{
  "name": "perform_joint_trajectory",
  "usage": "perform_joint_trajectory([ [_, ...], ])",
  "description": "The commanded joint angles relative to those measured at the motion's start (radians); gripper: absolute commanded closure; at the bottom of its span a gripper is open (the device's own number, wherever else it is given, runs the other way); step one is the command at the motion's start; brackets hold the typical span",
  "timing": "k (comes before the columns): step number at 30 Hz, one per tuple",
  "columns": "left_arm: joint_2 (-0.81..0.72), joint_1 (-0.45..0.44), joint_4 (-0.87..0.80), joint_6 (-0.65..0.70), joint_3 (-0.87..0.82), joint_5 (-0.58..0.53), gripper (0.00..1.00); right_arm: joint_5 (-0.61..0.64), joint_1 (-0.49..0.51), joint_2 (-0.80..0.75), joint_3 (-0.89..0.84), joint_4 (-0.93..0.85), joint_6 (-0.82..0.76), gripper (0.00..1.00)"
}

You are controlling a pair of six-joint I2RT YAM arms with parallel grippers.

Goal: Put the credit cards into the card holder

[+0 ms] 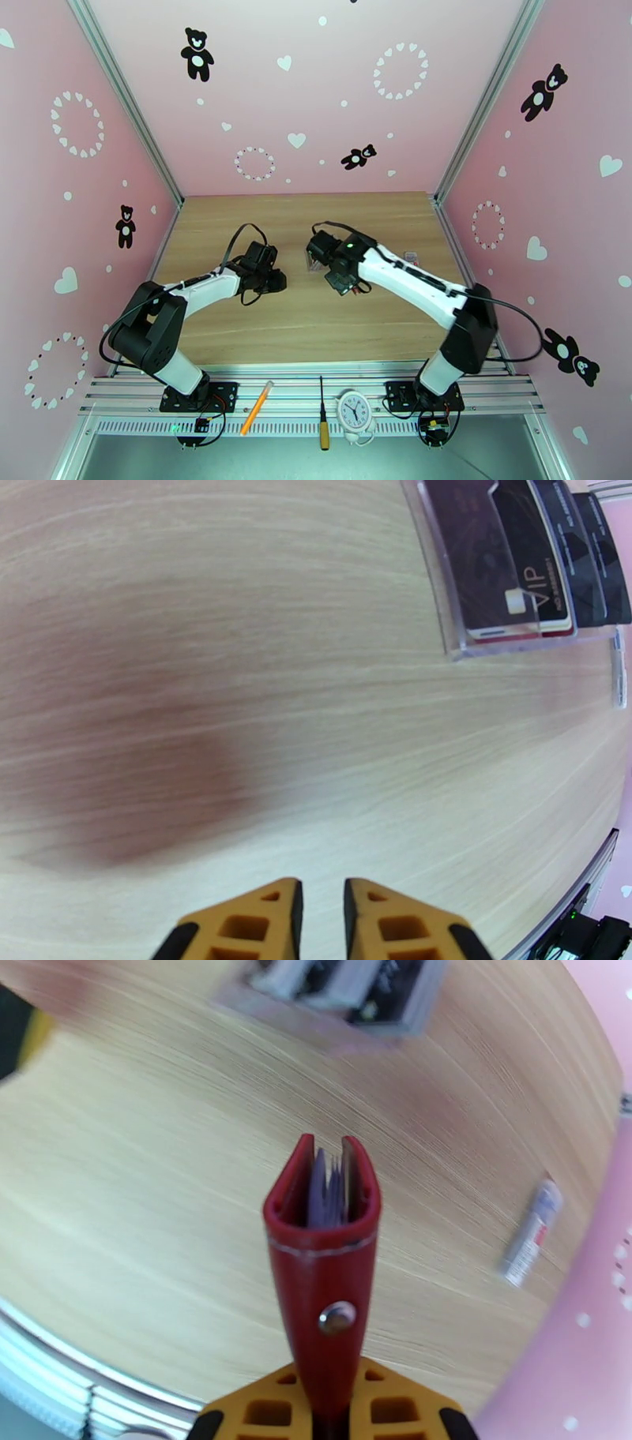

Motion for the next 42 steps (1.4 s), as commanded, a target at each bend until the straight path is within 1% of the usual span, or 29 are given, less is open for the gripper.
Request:
perform_joint_trajectory([
  [1, 0.007, 0.007, 0.079, -0.005, -0.031, 0.014, 0.76, 0.116, 0.031, 0.080, 0.007, -0.035, 0.063, 1.00],
  [9, -0.009, 0.008, 0.178, -0.012, -0.112, 0.022, 0.76, 0.259, 0.069, 0.249, 0.041, -0.037, 0.115, 1.00],
  [11, -0.014, 0.008, 0.204, -0.020, -0.132, 0.014, 0.76, 0.259, 0.072, 0.272, 0.042, -0.032, 0.123, 1.00],
  [15, -0.026, 0.019, 0.222, -0.037, -0.155, 0.002, 0.76, 0.221, 0.088, 0.309, 0.041, 0.003, 0.146, 1.00],
  [20, -0.087, 0.033, 0.217, -0.037, -0.184, -0.043, 0.76, 0.183, 0.099, 0.357, 0.049, 0.034, 0.168, 1.00],
  [25, -0.108, 0.054, 0.209, -0.038, -0.193, -0.049, 0.77, 0.109, 0.102, 0.385, 0.050, 0.084, 0.190, 0.96],
  [28, -0.112, 0.072, 0.215, -0.045, -0.204, -0.046, 0.77, 0.026, 0.102, 0.397, 0.045, 0.126, 0.187, 0.91],
  [30, -0.113, 0.082, 0.217, -0.048, -0.209, -0.040, 0.77, -0.035, 0.101, 0.402, 0.041, 0.158, 0.189, 0.84],
  [33, -0.112, 0.087, 0.215, -0.046, -0.209, -0.038, 0.77, -0.119, 0.101, 0.404, 0.036, 0.202, 0.192, 0.80],
  [35, -0.109, 0.087, 0.215, -0.045, -0.207, -0.037, 0.77, -0.178, 0.101, 0.404, 0.034, 0.232, 0.197, 0.79],
  [39, -0.104, 0.089, 0.214, -0.045, -0.204, -0.034, 0.77, -0.255, 0.100, 0.415, 0.034, 0.274, 0.205, 0.78],
  [42, -0.102, 0.087, 0.213, -0.043, -0.203, -0.033, 0.77, -0.316, 0.101, 0.418, 0.032, 0.312, 0.204, 0.75],
])
